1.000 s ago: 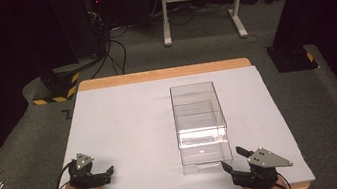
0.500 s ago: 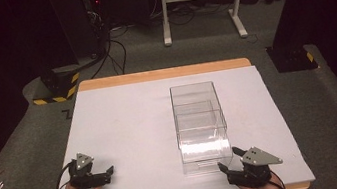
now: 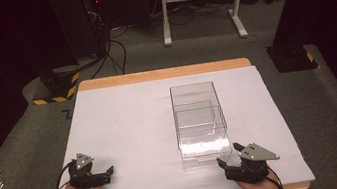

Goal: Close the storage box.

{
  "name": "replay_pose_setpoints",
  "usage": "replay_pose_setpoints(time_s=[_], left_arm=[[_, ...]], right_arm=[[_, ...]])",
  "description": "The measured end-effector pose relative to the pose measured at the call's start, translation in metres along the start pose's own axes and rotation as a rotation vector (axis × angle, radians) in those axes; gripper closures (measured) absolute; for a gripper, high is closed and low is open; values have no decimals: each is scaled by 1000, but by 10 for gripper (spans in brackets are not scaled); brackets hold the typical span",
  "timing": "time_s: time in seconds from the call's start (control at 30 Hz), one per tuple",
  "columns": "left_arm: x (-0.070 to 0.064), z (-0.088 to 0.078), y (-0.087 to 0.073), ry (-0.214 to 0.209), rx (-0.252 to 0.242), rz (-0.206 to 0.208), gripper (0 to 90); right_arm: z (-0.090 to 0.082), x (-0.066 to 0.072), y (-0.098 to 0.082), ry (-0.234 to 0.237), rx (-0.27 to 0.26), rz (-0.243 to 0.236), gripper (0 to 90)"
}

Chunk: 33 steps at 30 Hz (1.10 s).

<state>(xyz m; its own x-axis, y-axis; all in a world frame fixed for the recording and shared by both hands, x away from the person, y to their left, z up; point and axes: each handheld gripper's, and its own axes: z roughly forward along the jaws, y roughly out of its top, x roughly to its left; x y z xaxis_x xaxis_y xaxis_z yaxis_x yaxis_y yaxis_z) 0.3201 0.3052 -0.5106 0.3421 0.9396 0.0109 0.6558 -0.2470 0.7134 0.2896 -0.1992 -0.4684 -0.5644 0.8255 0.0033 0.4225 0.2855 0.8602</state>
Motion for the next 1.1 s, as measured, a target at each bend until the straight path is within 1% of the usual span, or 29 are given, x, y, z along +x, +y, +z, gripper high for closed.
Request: replay_pose_setpoints(time_s=[0.27, 0.3, 0.4, 0.43, 0.57, 1.1], left_arm=[[0, 0, 0, 0, 0, 0, 15], [0, 0, 0, -1, 0, 0, 15], [0, 0, 0, 0, 1, 1, 15], [0, 0, 0, 0, 1, 1, 15], [0, 0, 0, 0, 0, 1, 15], [0, 0, 0, 0, 1, 1, 15]], right_arm=[[4, -2, 3, -8, 8, 6, 224], [4, -2, 3, -10, 9, -1, 224], [7, -3, 5, -16, 10, 0, 224], [9, -3, 6, -17, 8, 8, 224], [13, -5, 7, -21, 10, 5, 224], [28, -14, 15, -20, 5, 15, 228]])
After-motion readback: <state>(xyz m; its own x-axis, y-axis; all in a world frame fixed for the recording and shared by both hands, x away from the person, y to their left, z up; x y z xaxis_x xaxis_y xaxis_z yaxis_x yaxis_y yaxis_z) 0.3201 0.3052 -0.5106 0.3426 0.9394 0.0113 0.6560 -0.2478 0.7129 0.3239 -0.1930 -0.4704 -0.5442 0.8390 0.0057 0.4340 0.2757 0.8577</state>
